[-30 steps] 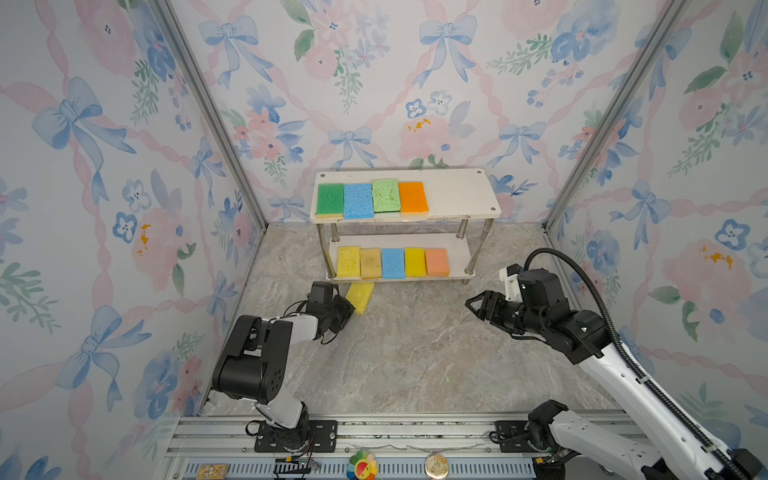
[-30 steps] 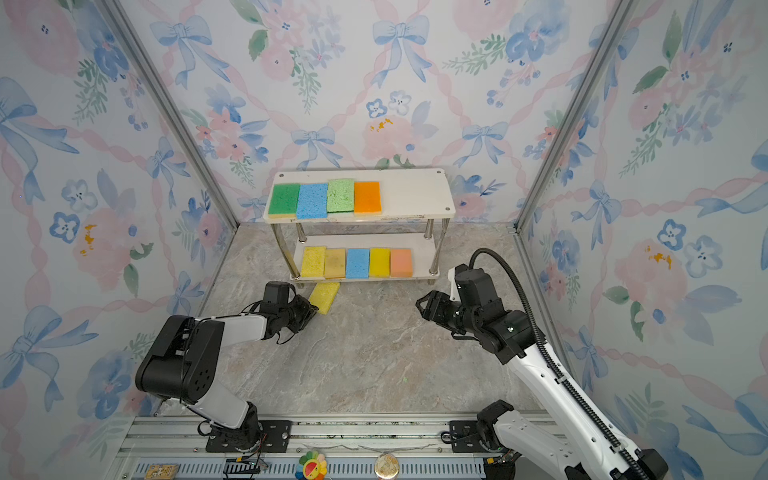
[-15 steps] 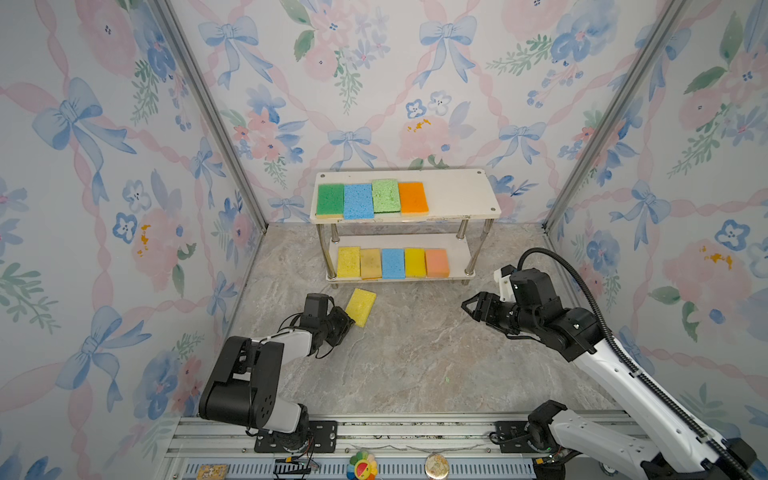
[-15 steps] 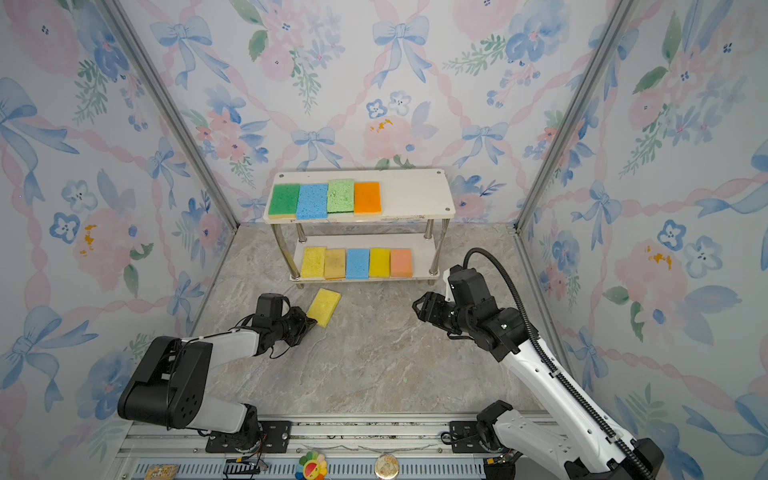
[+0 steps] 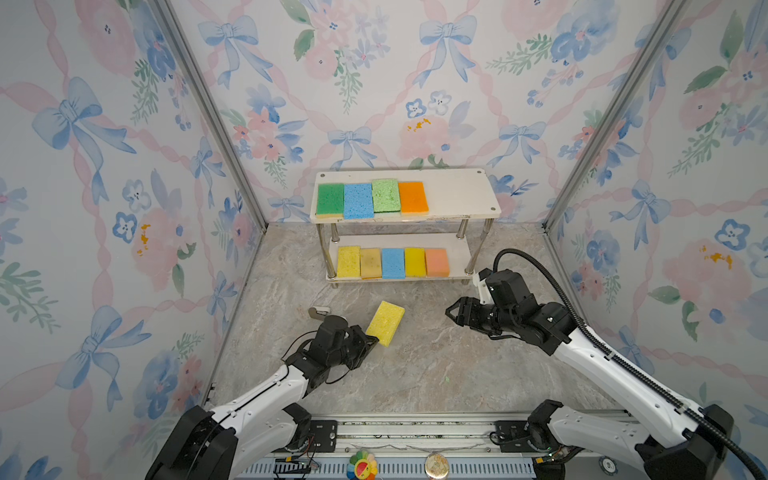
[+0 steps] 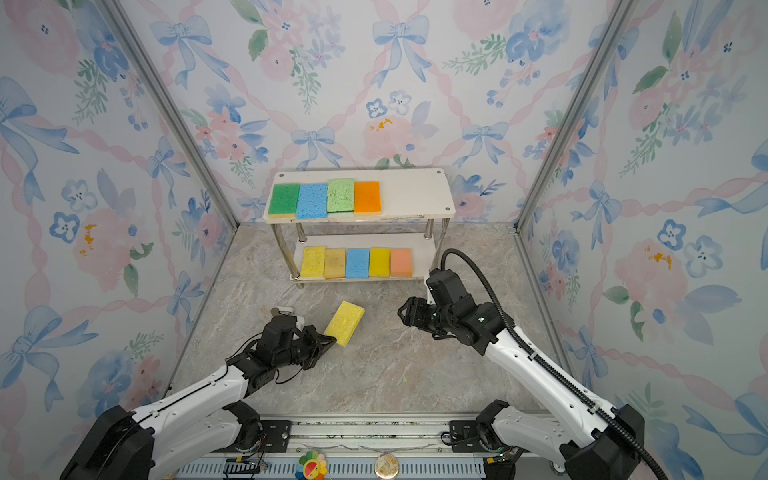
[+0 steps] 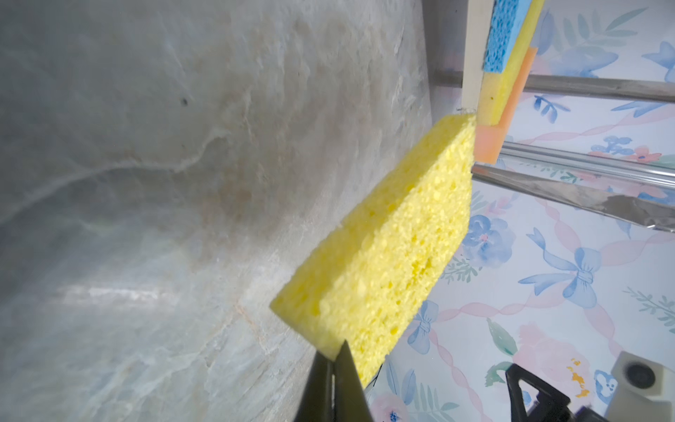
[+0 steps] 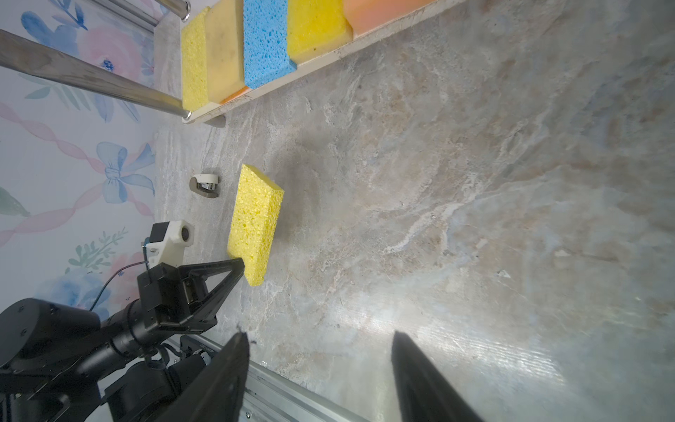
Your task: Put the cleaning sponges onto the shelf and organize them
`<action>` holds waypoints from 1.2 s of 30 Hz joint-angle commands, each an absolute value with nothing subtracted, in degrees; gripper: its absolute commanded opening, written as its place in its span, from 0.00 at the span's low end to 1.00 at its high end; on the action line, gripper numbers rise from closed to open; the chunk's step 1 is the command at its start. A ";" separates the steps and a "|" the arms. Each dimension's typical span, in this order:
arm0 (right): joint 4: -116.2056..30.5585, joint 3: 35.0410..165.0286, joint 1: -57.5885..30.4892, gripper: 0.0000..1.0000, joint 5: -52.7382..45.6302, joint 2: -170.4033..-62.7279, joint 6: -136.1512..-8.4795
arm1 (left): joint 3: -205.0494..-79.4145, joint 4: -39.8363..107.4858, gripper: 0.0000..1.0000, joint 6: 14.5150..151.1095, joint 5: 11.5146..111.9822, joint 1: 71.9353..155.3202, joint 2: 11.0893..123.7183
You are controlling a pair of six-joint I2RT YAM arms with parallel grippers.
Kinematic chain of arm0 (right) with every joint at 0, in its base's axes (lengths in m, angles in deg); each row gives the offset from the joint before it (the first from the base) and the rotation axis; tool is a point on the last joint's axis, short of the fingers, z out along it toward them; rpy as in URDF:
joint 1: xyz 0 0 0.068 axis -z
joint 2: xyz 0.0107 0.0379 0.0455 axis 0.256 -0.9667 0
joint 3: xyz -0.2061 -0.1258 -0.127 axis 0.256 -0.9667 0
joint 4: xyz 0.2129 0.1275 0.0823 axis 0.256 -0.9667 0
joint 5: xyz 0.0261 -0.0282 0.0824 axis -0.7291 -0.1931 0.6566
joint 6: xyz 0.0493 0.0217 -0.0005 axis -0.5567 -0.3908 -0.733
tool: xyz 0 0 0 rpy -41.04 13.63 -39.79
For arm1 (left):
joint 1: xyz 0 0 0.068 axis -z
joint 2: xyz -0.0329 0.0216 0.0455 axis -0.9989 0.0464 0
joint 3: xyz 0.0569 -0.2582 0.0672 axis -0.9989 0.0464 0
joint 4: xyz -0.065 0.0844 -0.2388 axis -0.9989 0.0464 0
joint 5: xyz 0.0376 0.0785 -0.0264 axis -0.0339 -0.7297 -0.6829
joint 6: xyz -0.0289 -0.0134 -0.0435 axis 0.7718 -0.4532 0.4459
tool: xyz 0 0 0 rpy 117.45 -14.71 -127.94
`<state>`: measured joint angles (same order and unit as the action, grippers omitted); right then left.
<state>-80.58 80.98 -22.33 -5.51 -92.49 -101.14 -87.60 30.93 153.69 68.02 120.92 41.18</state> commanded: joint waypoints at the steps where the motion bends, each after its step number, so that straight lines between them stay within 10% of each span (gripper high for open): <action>1: -79.06 79.98 -24.07 0.65 -5.76 -94.51 -101.51 | -86.98 32.85 0.02 158.14 64.34 124.38 41.50; 13: -76.97 79.32 -26.58 0.65 -5.09 -98.81 -105.51 | -88.26 32.85 0.66 156.31 69.49 124.79 43.13; 36: -65.81 76.70 -32.07 0.72 6.78 -112.22 -113.45 | -104.41 34.46 0.76 122.40 77.00 111.69 66.52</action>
